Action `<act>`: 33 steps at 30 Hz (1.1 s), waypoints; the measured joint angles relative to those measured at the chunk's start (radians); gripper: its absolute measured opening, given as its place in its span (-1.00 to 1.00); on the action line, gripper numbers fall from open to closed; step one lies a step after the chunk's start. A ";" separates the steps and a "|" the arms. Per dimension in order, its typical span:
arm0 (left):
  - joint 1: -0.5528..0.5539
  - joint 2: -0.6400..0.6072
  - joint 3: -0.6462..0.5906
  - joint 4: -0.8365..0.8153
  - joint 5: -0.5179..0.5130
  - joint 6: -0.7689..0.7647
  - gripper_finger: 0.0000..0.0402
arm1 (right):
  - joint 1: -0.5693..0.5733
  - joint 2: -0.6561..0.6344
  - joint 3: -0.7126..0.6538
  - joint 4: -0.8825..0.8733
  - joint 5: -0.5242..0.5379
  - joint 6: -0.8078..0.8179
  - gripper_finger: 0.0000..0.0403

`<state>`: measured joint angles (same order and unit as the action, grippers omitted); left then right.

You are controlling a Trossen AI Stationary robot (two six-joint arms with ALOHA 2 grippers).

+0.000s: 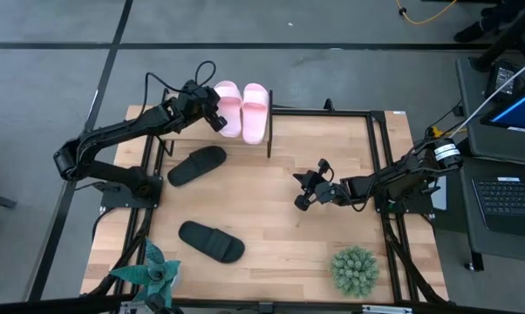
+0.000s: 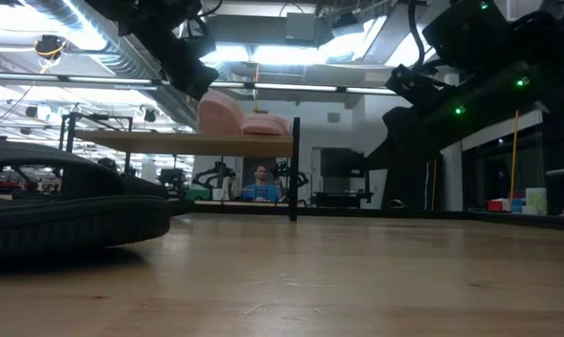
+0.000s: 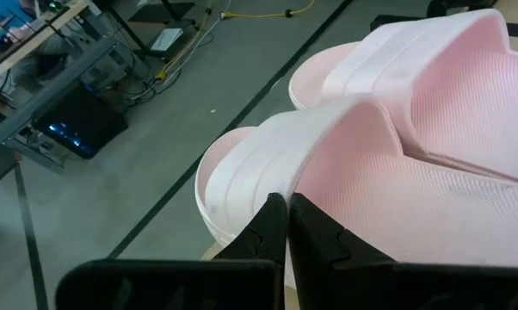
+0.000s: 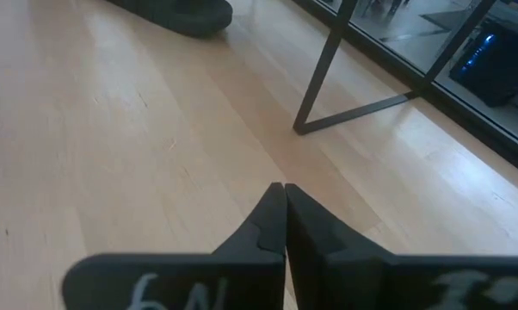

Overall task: Pick and place slides into the shelf
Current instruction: Put the pink slide on the shelf

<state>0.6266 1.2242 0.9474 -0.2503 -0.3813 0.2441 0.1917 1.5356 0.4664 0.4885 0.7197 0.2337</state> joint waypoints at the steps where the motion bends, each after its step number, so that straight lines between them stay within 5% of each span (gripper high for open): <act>1: 0.000 0.000 0.000 0.000 0.000 0.001 -1.00 | 0.000 0.000 0.000 0.000 0.000 0.000 -0.99; 33: 0.042 -0.076 0.000 0.001 0.145 0.054 -1.00 | 0.000 0.000 0.000 -0.031 -0.018 0.029 -0.99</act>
<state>0.6685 1.1486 0.9470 -0.2489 -0.2359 0.2981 0.1917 1.5356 0.4667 0.4577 0.7017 0.2632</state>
